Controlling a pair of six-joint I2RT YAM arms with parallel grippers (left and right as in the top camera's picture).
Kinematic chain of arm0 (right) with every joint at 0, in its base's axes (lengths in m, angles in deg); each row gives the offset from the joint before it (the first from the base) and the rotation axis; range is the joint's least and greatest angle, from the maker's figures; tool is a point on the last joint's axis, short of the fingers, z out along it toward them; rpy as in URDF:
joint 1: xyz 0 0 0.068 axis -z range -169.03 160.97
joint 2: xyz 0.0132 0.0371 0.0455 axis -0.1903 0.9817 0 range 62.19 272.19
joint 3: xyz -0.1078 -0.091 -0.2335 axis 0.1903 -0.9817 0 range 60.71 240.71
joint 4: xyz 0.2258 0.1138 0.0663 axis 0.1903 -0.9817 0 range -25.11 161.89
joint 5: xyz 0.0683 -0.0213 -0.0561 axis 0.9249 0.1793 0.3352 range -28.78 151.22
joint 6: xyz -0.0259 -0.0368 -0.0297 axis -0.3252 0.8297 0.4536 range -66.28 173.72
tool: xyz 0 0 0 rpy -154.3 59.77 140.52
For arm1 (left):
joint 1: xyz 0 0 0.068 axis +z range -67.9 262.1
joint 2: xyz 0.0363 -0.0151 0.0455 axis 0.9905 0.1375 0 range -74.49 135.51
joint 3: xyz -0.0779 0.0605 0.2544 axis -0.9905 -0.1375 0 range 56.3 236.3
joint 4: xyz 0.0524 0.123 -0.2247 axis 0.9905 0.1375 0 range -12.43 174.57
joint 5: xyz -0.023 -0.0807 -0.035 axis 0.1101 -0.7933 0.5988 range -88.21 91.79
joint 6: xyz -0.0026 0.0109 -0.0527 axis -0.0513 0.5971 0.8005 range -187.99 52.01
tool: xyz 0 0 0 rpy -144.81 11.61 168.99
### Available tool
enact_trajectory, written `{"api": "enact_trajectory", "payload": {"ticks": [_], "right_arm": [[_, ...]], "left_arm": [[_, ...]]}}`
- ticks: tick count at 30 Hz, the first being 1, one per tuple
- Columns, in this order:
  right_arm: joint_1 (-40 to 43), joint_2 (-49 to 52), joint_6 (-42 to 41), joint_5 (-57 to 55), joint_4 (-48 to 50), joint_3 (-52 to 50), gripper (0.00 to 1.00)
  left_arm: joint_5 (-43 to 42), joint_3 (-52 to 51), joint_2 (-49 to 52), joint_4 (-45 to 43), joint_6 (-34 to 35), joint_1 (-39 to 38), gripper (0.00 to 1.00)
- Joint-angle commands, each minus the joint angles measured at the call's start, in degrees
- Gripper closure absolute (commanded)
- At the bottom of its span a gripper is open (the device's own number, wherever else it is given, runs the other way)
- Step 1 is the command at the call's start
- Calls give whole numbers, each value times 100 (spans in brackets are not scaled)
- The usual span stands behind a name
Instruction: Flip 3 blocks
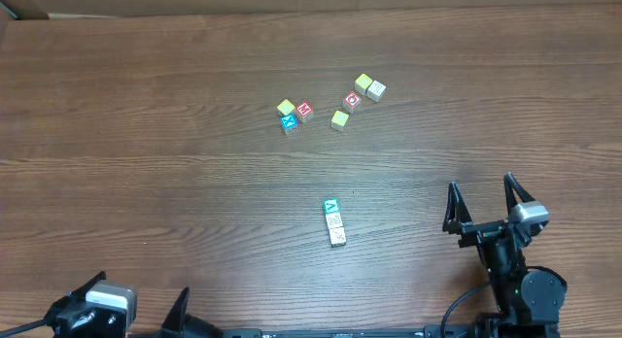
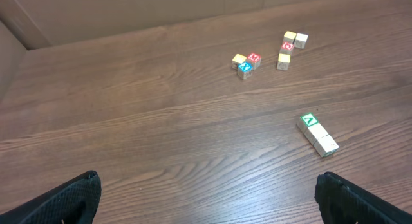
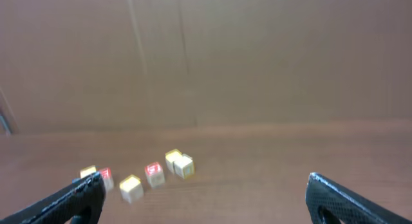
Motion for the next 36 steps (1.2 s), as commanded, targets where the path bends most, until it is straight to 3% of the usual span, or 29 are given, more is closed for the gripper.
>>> {"api": "enact_trajectory", "payload": {"ticks": [1, 36], "right_arm": [[31, -63, -57, -96, -221, -61, 0], [33, -63, 7, -37, -424, -59, 0]], "left_arm": [[-44, 13, 9, -7, -107, -7, 0], [-44, 13, 9, -7, -107, -7, 0]]}}
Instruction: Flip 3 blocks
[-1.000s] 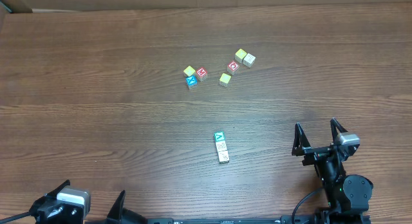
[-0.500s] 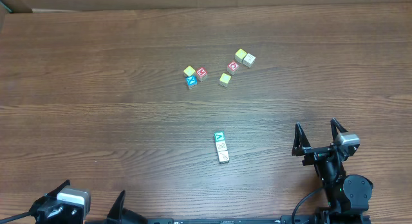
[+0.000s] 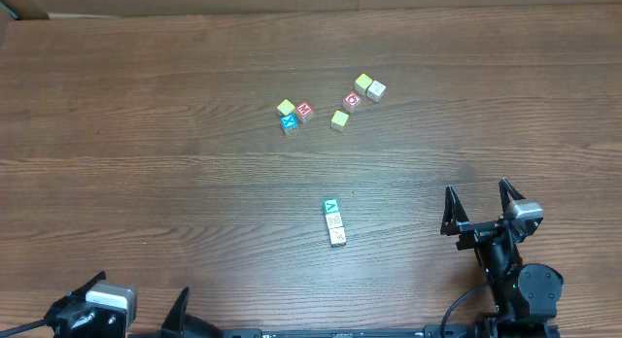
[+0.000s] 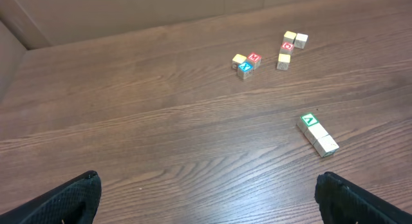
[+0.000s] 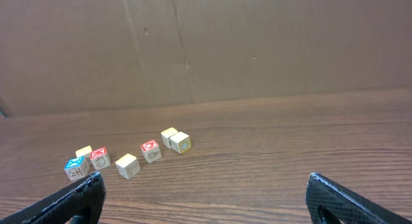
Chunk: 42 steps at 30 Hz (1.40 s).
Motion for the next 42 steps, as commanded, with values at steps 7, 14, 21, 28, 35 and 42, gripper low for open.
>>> {"api": "enact_trajectory", "payload": {"ticks": [7, 14, 21, 28, 35, 42], "right_arm": [[31, -63, -2, -2, 31, -59, 0], [31, -63, -2, -2, 31, -59, 0], [33, -63, -2, -2, 31, -59, 0], [31, -63, -2, -2, 31, -59, 0], [33, -63, -2, -2, 33, -59, 0], [33, -63, -2, -2, 31, -59, 0]], "left_arm": [[-44, 13, 9, -7, -109, -7, 0], [0, 13, 9, 341, -109, -7, 0], [-2, 11, 7, 800, -109, 463, 0], [125, 11, 7, 599, -326, 1272, 0], [-304, -225, -20, -1620, -323, 1644, 0], [-1733, -1941, -450, -4118, -321, 2286, 0]]}}
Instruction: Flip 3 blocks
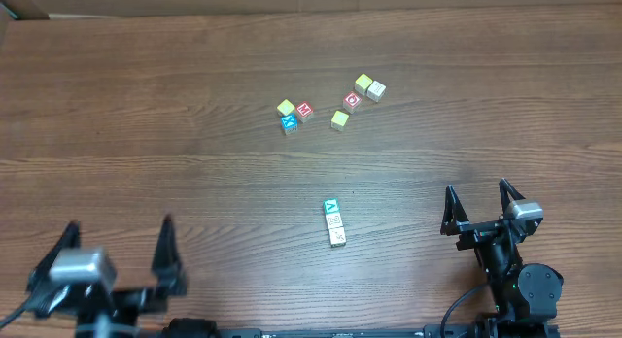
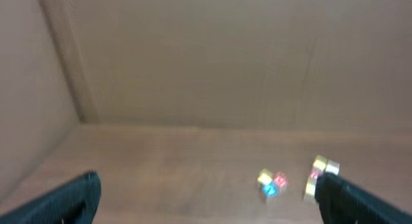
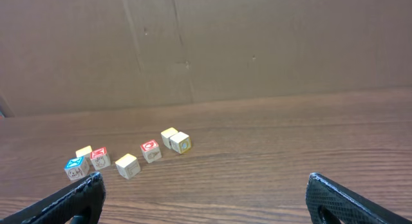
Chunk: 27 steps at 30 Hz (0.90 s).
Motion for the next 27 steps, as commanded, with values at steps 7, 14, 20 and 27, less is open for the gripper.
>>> {"api": "enact_trajectory", "payload": {"ticks": [7, 14, 20, 27], "right_arm": [[33, -63, 2, -4, 26, -59, 0], [31, -63, 2, -7, 28, -59, 0], [31, -63, 2, -4, 28, -59, 0], [31, -63, 2, -4, 28, -59, 0]], "left_arm": [[-1696, -2981, -1268, -2898, 496, 131, 0], [-1379, -4566, -1985, -3893, 1075, -236, 0], [-785, -5248, -1985, -4205, 1558, -439, 0], [-463, -5991, -1985, -4780, 1832, -444, 0]]}}
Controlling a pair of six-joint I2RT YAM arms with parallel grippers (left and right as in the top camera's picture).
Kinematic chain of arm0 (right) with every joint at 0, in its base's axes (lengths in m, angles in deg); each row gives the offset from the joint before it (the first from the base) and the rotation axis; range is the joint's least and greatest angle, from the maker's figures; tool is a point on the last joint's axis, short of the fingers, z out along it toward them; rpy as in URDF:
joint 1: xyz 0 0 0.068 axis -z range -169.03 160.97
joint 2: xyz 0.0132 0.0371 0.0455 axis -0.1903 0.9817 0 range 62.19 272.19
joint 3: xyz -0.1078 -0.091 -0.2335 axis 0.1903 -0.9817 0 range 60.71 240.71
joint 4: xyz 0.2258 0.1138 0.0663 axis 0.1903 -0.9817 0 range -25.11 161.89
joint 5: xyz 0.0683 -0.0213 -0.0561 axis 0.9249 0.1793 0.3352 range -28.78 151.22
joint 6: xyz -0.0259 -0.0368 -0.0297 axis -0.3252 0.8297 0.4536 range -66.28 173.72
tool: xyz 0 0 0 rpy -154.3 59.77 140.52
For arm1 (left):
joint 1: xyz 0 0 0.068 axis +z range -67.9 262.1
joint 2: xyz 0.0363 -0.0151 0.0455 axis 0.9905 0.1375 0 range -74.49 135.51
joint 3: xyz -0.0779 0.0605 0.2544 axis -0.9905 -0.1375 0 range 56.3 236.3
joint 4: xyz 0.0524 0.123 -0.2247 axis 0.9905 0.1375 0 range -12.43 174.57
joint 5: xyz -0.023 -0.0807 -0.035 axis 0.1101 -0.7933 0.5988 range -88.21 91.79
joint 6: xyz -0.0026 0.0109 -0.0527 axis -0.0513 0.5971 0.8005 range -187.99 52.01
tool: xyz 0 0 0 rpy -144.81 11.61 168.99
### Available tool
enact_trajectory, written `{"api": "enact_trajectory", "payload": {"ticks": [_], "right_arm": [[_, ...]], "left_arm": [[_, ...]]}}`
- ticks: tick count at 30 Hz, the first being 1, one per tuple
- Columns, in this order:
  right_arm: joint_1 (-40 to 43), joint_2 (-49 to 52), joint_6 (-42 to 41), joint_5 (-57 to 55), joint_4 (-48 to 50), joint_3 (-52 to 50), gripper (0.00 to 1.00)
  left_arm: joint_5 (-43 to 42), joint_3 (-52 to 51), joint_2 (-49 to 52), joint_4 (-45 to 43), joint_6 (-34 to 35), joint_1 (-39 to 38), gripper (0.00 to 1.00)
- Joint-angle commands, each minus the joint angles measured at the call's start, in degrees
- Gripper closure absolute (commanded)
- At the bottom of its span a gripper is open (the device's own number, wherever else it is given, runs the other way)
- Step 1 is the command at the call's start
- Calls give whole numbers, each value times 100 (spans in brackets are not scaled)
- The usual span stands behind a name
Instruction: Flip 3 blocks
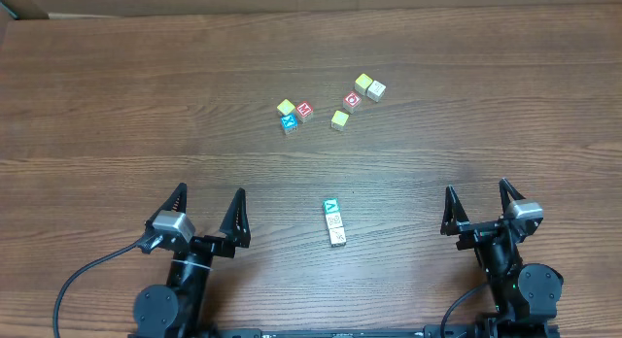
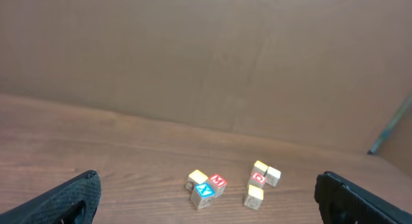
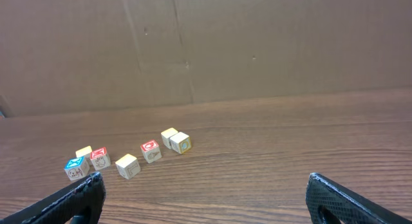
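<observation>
Three wooden blocks lie in a short row point(image 1: 335, 222) mid-table, the far one green-topped point(image 1: 330, 205). Several more sit farther back: a blue point(image 1: 289, 123), yellow point(image 1: 286, 108) and red point(image 1: 304, 111) trio, and to its right another group around a red O block point(image 1: 353, 100). My left gripper point(image 1: 207, 208) stands open near the front, left of the row. My right gripper point(image 1: 479, 206) stands open to the row's right. Both wrist views show the far blocks, blue point(image 2: 203, 192) and red O point(image 3: 150, 150), between wide-apart fingers point(image 2: 71, 198) point(image 3: 341, 198). The row is out of both wrist views.
A brown cardboard wall point(image 3: 206, 50) closes off the far side of the wooden table point(image 1: 117, 105). A black cable point(image 1: 87, 275) loops from the left arm's base near the front edge.
My left arm has moved right from the front-left corner and now stands just left of the three-block row, its camera looking steadily at the far blocks. The right arm and all blocks are unchanged.
At first my left gripper sat at the front-left edge and my right gripper stood open at the right. The right one then settled slightly nearer the front. The left arm showed further into view at the left, and now stands beside the row. No block has moved.
</observation>
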Motion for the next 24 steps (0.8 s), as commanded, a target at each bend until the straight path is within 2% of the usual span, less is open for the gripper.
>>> {"api": "enact_trajectory", "payload": {"ticks": [1, 5, 10, 16, 24], "right_arm": [[31, -63, -4, -4, 24, -59, 0], [33, -63, -4, -2, 26, -59, 0], [31, -63, -4, -2, 24, -59, 0], [31, -63, -4, -2, 24, -59, 0], [31, -63, -4, -2, 24, -59, 0]], "left_arm": [[271, -396, -81, -225, 299, -39, 0], [271, -704, -81, -378, 313, -39, 0], [264, -726, -81, 214, 243, -39, 0], [210, -723, -81, 201, -275, -44, 0], [208, -723, -79, 181, -291, -39, 0]]}}
